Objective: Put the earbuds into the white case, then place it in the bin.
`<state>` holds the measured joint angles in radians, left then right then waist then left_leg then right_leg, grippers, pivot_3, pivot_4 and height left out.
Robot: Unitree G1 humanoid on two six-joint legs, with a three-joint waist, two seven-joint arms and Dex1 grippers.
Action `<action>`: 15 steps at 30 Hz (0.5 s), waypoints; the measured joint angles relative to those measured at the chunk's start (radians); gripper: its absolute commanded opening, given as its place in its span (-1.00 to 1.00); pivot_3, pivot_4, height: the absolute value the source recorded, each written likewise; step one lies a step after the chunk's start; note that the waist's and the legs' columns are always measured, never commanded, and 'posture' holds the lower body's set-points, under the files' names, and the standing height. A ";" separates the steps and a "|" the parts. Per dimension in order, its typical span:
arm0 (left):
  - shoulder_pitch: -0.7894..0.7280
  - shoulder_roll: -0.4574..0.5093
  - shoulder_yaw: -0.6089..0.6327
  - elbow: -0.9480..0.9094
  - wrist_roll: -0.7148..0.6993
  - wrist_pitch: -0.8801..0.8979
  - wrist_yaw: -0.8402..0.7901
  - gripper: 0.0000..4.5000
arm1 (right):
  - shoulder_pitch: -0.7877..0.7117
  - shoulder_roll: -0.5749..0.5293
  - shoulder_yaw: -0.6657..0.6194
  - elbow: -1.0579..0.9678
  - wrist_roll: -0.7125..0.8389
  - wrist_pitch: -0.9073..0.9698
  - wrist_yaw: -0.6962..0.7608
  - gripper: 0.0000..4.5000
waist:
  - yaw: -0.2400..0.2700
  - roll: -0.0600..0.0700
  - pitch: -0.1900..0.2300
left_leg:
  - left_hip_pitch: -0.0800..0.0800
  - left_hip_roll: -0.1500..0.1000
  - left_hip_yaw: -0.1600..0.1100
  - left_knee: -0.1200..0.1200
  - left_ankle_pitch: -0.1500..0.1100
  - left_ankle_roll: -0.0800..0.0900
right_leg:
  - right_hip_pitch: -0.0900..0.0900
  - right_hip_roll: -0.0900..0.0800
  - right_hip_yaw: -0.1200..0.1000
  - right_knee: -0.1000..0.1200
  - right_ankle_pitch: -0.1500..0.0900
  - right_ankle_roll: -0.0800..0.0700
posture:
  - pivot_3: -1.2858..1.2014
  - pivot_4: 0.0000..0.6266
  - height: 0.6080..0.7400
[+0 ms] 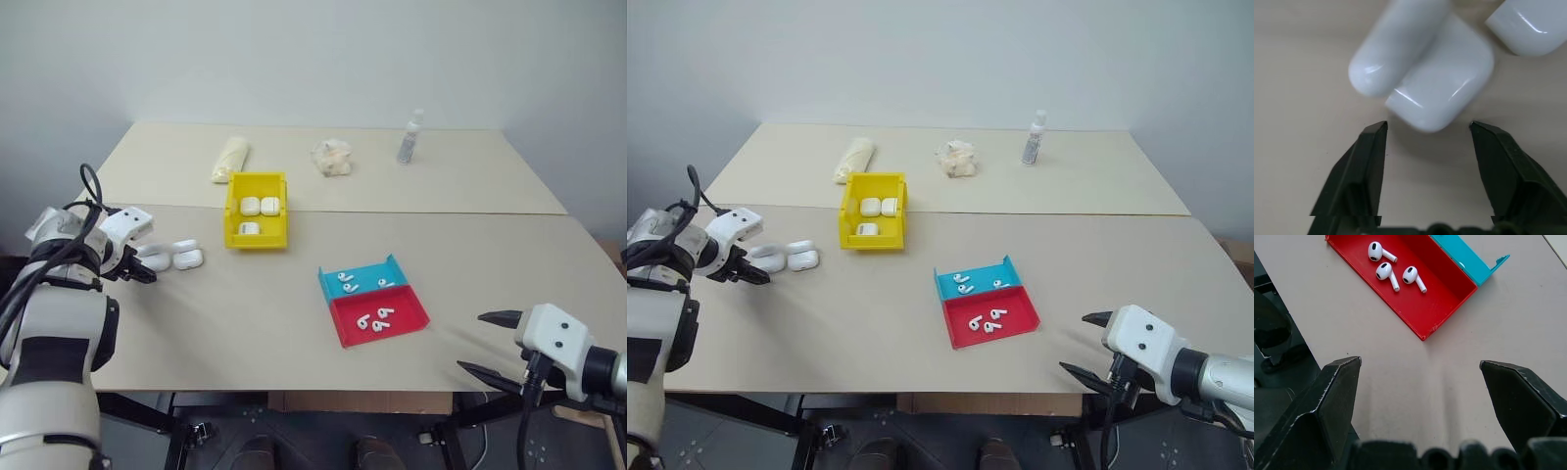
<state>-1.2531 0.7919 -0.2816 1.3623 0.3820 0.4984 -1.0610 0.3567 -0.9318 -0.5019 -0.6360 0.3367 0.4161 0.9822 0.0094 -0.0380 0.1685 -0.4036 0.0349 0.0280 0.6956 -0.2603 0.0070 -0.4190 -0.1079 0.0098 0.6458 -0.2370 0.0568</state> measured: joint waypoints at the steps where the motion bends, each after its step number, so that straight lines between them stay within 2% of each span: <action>1: 0.000 0.000 0.000 0.000 0.004 -0.004 0.000 0.21 | 0.000 0.000 0.000 0.000 0.000 0.000 0.000 1.00 | 0.000 0.000 0.000 | 0.000 0.000 0.000 0.000 0.000 0.000 | 0.000 0.000 0.000 0.000 0.000 0.000 | 0.03 -0.52 1.00; 8: -0.001 0.014 -0.013 -0.004 0.017 -0.058 -0.102 0.21 | -0.001 0.000 0.000 0.000 0.001 0.000 0.004 1.00 | 0.000 0.000 0.000 | -0.002 0.000 0.000 0.000 0.000 0.000 | -0.001 0.000 0.000 0.000 0.000 0.000 | 0.03 -0.52 1.00; 15: -0.047 0.071 -0.017 -0.028 0.017 -0.128 -0.216 0.21 | -0.008 0.000 0.000 0.003 0.000 0.000 0.013 1.00 | 0.000 -0.002 0.001 | -0.003 0.000 0.000 0.000 0.000 0.000 | -0.001 0.000 -0.001 0.000 0.000 0.000 | 0.03 -0.52 1.00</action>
<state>-1.2996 0.8634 -0.2987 1.3346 0.3992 0.3701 -1.2775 0.3488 -0.9319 -0.5023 -0.6326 0.3370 0.4159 0.9952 0.0093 -0.0401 0.1694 -0.4065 0.0351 0.0277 0.6958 -0.2603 0.0070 -0.4205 -0.1078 0.0089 0.6453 -0.2369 0.0568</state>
